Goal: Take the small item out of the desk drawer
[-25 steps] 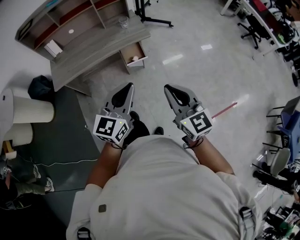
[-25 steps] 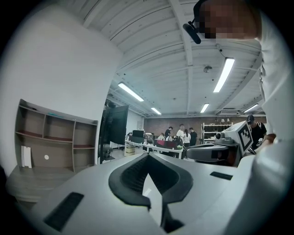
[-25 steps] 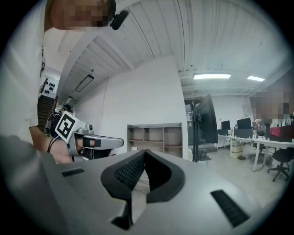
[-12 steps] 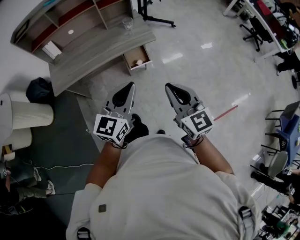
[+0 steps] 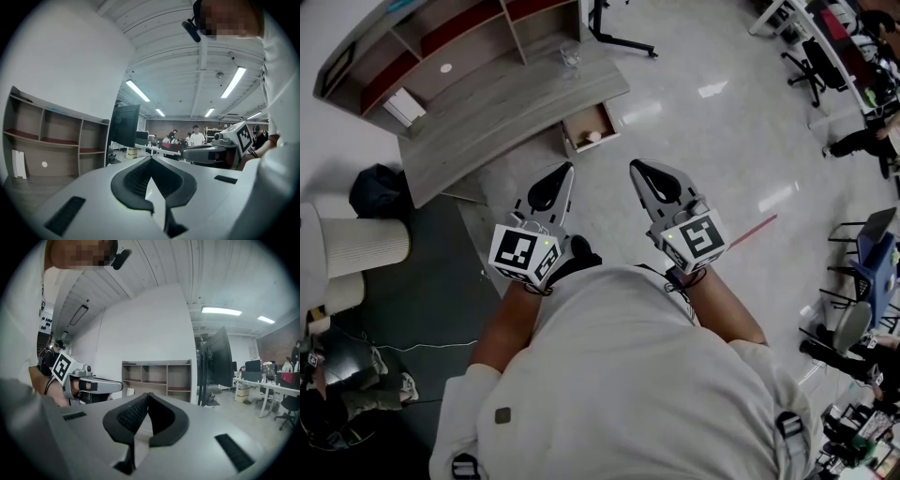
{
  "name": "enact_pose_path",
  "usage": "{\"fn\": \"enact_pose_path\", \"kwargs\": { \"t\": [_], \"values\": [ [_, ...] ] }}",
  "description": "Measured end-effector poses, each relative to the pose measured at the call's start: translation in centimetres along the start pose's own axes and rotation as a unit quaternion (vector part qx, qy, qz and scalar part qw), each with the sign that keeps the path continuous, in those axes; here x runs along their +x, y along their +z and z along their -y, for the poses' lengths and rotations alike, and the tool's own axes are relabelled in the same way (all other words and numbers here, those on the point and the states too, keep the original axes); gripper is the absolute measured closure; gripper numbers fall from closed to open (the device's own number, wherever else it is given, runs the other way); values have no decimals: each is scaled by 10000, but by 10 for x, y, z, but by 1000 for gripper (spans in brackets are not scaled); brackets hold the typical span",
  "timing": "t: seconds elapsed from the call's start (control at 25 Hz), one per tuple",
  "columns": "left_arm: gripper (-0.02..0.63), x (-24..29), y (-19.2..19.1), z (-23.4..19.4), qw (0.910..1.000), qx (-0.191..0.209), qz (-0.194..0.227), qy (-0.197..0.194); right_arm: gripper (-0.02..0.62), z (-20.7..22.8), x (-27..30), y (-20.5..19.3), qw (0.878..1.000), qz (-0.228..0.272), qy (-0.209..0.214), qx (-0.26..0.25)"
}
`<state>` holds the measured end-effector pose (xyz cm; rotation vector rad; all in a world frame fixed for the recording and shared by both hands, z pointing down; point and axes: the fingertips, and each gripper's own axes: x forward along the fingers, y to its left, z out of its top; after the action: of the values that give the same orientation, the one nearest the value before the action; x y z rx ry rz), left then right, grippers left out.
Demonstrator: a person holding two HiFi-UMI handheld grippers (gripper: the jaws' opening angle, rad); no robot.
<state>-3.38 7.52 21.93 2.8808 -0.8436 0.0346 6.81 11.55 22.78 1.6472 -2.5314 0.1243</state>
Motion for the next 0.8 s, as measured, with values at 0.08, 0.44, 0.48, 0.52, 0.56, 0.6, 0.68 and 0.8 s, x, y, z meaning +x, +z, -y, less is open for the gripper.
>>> {"fn": "enact_pose_path", "kwargs": {
  "t": [0.08, 0.44, 0.48, 0.52, 0.56, 0.6, 0.68, 0.8],
  "values": [
    [594, 0, 2, -14, 10000, 3, 5, -41, 574, -4, 13, 1, 10000, -28, 10, 3],
    [594, 4, -9, -59, 9998, -125, -120, -38, 574, 7, 54, -14, 9995, -284, -65, 99],
    [594, 6, -11, -63, 9998, -141, -133, -12, 574, 11, 58, -19, 9994, -335, -63, 112],
    [594, 9, -13, -67, 9998, -158, -143, 24, 574, 16, 62, -25, 9991, -395, -52, 135],
    [594, 11, -15, -70, 9997, -171, -152, 66, 574, 20, 67, -30, 9989, -438, -30, 161],
    [594, 13, -17, -73, 9996, -178, -161, 113, 574, 24, 71, -33, 9988, -451, -4, 177],
    [594, 17, -21, -81, 9994, -189, -192, 216, 574, 32, 83, -38, 9987, -467, 50, 191],
    [594, 25, -29, -96, 9983, -252, -295, 429, 574, 44, 105, -47, 9979, -581, 201, 210]
  ]
}}
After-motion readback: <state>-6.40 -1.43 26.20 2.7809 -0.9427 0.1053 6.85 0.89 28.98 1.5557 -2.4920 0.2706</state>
